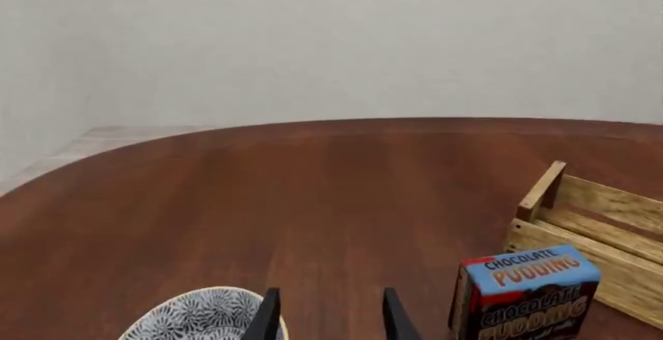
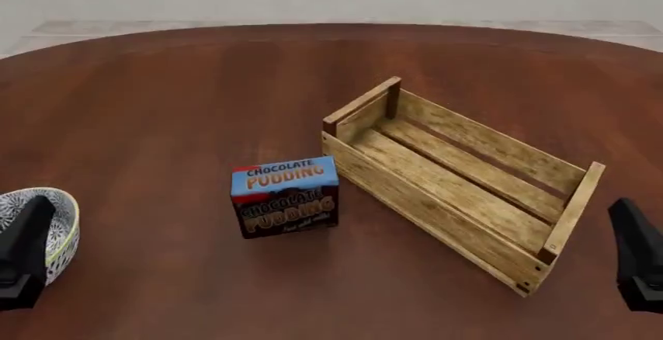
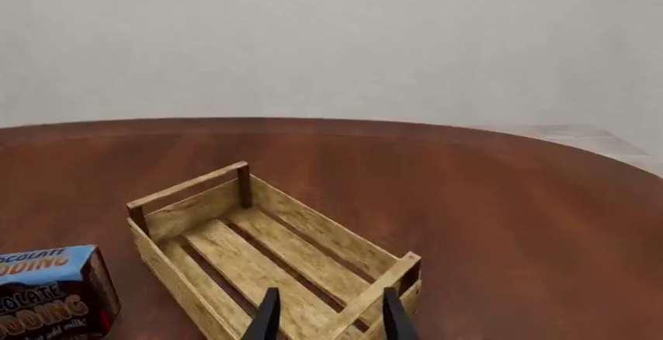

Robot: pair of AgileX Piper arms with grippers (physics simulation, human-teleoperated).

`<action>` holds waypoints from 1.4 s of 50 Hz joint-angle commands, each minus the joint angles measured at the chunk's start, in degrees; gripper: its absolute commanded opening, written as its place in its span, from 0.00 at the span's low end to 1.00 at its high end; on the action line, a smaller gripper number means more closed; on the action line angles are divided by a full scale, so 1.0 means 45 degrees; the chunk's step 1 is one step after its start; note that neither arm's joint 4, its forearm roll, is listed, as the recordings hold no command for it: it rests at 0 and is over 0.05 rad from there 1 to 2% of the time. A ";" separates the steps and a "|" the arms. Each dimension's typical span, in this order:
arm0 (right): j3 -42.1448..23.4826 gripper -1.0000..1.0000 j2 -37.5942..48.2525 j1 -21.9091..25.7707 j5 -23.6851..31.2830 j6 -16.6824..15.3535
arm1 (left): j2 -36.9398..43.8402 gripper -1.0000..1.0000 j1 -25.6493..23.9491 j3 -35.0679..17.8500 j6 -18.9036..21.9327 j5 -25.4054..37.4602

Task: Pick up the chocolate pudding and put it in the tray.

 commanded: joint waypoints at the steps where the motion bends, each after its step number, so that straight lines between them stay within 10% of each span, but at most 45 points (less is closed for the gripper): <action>1: -0.0031 1.00 0.0033 -0.0013 -0.0093 0.0076 | -0.0176 1.00 -0.0052 0.0032 -0.0054 0.0164; 24: -0.0024 1.00 0.0093 -0.0180 -0.0031 0.0583 | -0.0147 1.00 -0.0346 -0.0368 0.0623 0.0680; 70: 0.0014 1.00 0.0352 -0.0331 -0.0085 0.1258 | 0.7572 1.00 -0.2842 -0.4874 0.1612 -0.1352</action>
